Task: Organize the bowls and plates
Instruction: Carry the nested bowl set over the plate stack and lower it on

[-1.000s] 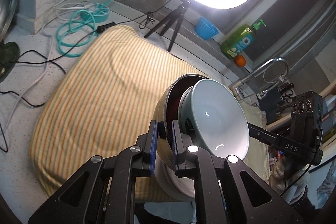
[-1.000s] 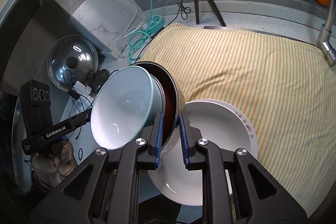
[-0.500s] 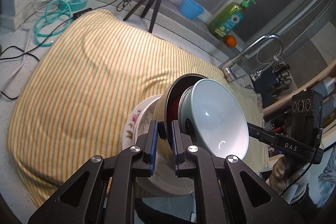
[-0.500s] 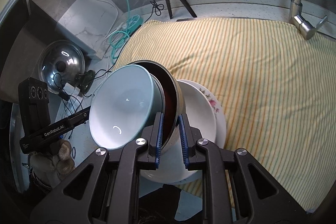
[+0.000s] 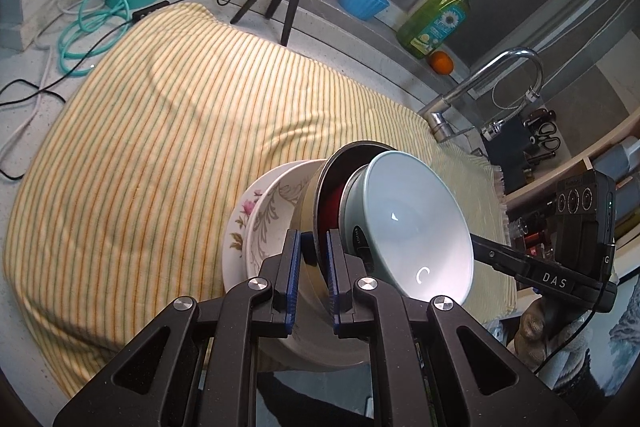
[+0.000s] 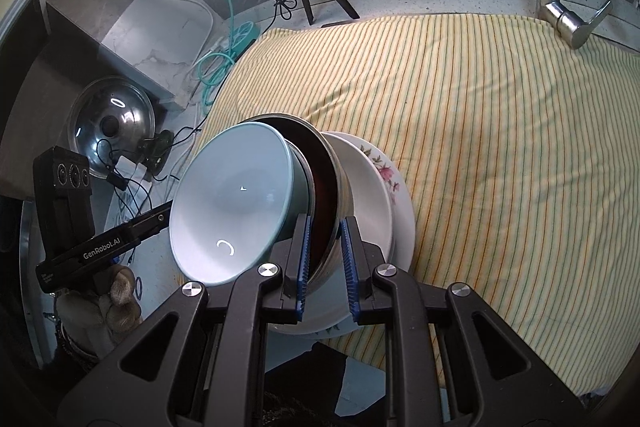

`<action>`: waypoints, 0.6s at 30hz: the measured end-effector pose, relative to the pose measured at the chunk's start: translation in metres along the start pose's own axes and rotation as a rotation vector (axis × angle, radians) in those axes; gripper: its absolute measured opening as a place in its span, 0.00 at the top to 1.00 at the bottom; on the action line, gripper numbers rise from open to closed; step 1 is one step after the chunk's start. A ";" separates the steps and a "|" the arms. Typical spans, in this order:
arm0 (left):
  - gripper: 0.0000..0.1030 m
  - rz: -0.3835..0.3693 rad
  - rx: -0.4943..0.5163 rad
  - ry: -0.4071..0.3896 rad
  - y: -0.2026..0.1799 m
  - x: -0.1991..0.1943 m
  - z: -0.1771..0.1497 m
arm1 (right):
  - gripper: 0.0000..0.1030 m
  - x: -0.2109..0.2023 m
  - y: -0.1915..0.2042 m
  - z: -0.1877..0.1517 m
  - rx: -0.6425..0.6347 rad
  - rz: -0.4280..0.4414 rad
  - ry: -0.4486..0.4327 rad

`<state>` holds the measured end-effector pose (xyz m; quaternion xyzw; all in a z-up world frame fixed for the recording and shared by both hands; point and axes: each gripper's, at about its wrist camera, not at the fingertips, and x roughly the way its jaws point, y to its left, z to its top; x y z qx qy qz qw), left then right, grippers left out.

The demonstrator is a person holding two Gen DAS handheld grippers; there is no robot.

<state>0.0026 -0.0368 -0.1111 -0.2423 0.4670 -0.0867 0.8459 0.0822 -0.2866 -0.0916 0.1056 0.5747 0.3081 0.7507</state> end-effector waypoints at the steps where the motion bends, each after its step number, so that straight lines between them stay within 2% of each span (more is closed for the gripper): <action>1: 0.91 0.001 -0.001 0.003 0.001 0.000 0.000 | 0.83 0.000 0.000 0.000 0.000 0.000 0.001; 18: 0.91 0.006 -0.001 0.017 0.003 0.002 0.000 | 0.83 0.002 -0.001 0.000 0.000 0.005 0.005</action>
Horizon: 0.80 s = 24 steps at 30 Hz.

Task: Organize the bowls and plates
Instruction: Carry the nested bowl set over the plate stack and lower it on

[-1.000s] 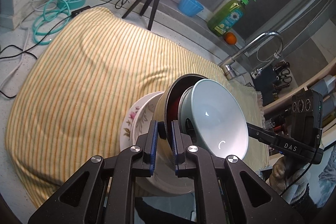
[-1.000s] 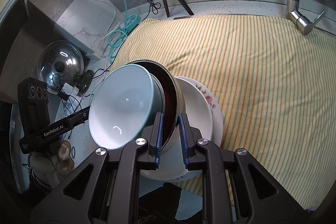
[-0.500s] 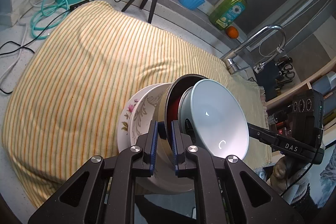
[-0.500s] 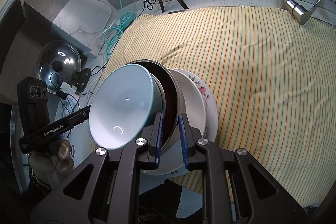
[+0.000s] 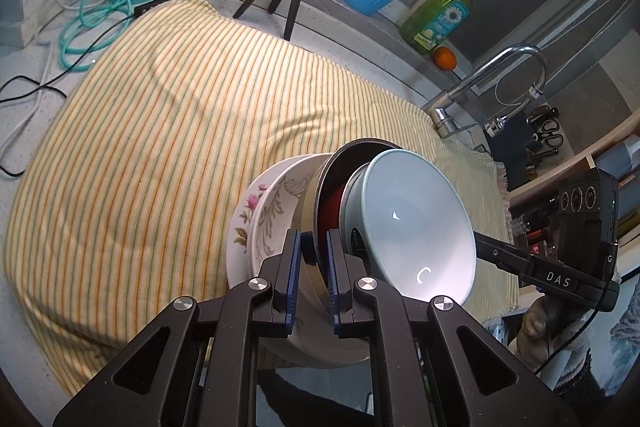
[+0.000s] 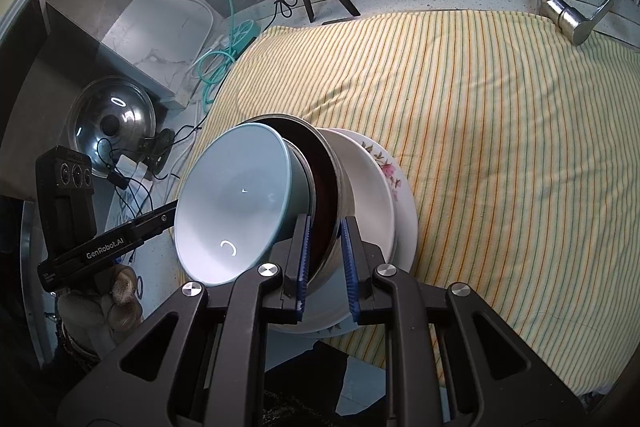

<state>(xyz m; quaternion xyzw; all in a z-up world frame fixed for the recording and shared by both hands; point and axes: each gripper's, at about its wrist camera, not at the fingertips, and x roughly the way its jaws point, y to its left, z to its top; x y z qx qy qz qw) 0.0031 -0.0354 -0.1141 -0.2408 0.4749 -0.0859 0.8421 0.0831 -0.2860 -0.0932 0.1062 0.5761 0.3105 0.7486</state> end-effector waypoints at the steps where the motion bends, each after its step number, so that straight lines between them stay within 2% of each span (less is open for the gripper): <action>1: 0.91 0.001 0.001 0.002 0.000 0.000 0.000 | 0.83 0.000 0.000 0.000 0.000 0.000 0.000; 24: 0.90 0.016 0.032 0.006 -0.003 -0.004 -0.004 | 0.83 -0.005 0.000 -0.009 -0.007 -0.004 -0.004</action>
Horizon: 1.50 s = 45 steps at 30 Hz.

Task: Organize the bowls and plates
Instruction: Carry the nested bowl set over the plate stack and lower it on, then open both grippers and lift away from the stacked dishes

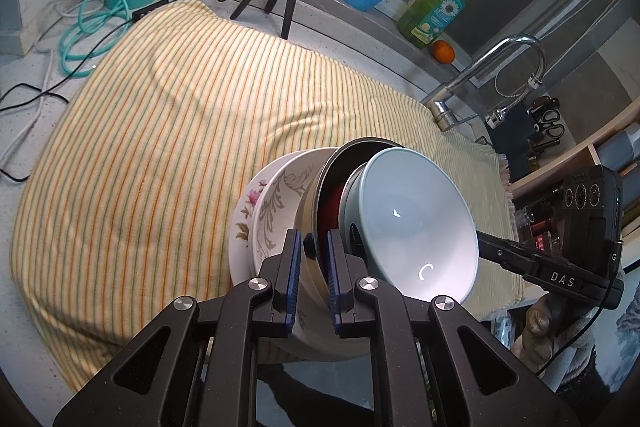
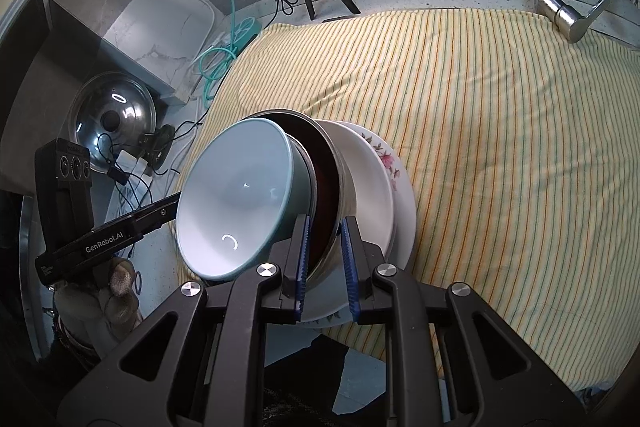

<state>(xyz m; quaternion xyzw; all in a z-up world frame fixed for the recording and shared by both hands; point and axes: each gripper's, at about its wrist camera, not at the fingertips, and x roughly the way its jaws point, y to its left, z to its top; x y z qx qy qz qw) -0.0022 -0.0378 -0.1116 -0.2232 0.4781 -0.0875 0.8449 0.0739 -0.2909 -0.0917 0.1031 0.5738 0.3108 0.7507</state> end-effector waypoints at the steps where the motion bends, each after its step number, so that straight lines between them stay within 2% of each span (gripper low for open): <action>1: 0.90 0.002 0.001 -0.001 0.000 -0.001 0.000 | 0.83 -0.001 0.000 0.000 -0.003 -0.003 -0.002; 3: 0.88 0.006 0.002 -0.005 0.000 -0.003 0.000 | 0.82 -0.003 0.000 -0.001 -0.007 -0.006 -0.006; 7: 0.87 0.023 0.004 -0.020 0.000 -0.007 -0.001 | 0.65 -0.011 -0.001 -0.001 -0.016 -0.017 -0.023; 12: 0.86 0.041 0.002 -0.053 -0.002 -0.018 -0.001 | 0.63 -0.025 -0.001 -0.001 -0.033 -0.022 -0.051; 16: 0.75 0.062 0.013 -0.089 -0.007 -0.029 -0.003 | 0.46 -0.039 0.002 -0.004 -0.069 -0.044 -0.086; 17: 0.74 0.069 0.019 -0.097 -0.010 -0.031 -0.004 | 0.46 -0.042 0.003 -0.005 -0.081 -0.051 -0.093; 21: 0.60 0.093 0.042 -0.126 -0.020 -0.039 -0.009 | 0.41 -0.056 0.010 -0.013 -0.131 -0.081 -0.125; 25: 0.56 0.108 0.076 -0.148 -0.036 -0.047 -0.017 | 0.35 -0.071 0.014 -0.019 -0.169 -0.091 -0.158; 27: 0.48 0.119 0.085 -0.162 -0.042 -0.051 -0.020 | 0.33 -0.077 0.016 -0.022 -0.190 -0.101 -0.173; 31: 0.48 0.165 0.118 -0.200 -0.058 -0.057 -0.029 | 0.29 -0.087 0.019 -0.026 -0.235 -0.104 -0.200; 35: 0.40 0.213 0.126 -0.221 -0.070 -0.058 -0.037 | 0.27 -0.090 0.026 -0.033 -0.309 -0.102 -0.201; 37: 0.40 0.227 0.123 -0.235 -0.074 -0.058 -0.040 | 0.16 -0.091 0.031 -0.037 -0.354 -0.110 -0.207; 38: 0.40 0.232 0.120 -0.240 -0.075 -0.058 -0.041 | 0.16 -0.093 0.034 -0.039 -0.370 -0.117 -0.216; 45: 0.40 0.214 0.153 -0.217 -0.079 -0.055 -0.045 | 0.16 -0.093 0.037 -0.046 -0.323 -0.135 -0.230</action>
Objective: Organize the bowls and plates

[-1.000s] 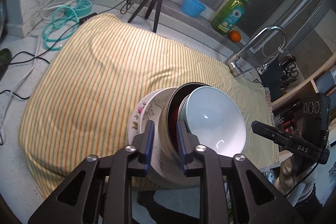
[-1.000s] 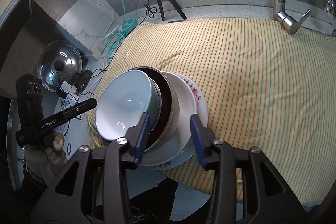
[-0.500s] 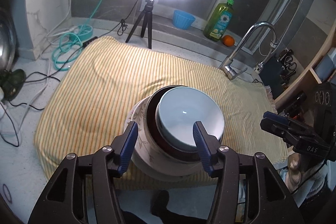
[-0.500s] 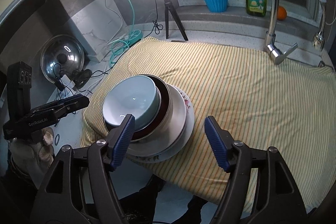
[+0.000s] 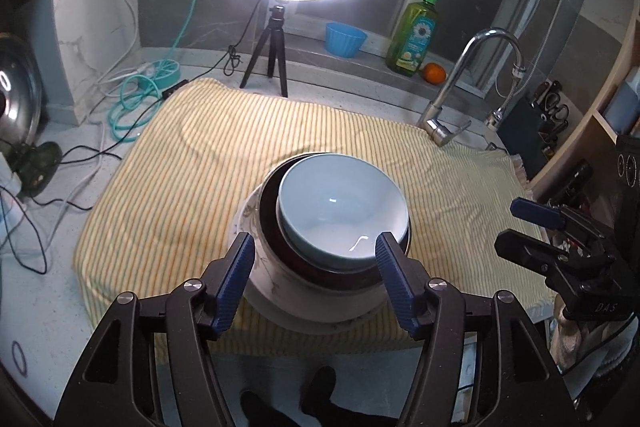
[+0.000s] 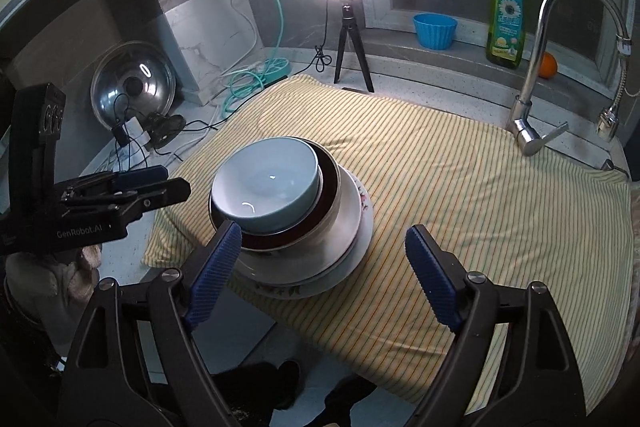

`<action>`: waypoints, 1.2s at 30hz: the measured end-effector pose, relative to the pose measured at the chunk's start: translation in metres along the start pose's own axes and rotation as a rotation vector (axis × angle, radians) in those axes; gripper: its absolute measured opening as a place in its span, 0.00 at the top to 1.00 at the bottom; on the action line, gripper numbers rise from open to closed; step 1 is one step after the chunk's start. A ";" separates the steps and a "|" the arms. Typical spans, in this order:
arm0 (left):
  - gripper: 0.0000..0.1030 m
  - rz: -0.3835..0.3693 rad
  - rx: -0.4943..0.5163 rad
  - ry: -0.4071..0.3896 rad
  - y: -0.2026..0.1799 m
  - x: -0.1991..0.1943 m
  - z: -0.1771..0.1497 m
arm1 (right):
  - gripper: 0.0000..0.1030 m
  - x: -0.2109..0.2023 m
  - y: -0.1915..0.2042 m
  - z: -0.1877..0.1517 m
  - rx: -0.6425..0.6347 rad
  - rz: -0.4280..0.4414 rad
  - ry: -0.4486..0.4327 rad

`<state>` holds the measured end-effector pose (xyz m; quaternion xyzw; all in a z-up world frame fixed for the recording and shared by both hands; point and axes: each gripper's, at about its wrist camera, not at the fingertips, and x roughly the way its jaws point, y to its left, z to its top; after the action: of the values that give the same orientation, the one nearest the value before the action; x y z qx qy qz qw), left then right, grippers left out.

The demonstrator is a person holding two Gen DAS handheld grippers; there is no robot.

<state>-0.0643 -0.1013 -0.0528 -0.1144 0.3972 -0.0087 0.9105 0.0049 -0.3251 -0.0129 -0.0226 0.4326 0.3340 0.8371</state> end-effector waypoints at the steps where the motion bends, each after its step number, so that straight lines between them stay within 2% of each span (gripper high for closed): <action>1: 0.40 -0.002 0.005 0.005 0.001 -0.001 0.001 | 0.16 0.001 0.000 0.000 0.018 -0.001 0.000; 10: 0.40 -0.016 0.027 -0.003 0.010 -0.013 0.002 | 0.16 0.005 0.007 -0.003 0.092 -0.007 -0.003; 36: 0.40 -0.032 0.034 -0.009 0.016 -0.016 0.005 | 0.16 0.001 0.017 0.004 0.077 -0.035 -0.019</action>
<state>-0.0729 -0.0829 -0.0420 -0.1050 0.3912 -0.0294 0.9138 -0.0019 -0.3101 -0.0070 0.0052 0.4367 0.3025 0.8472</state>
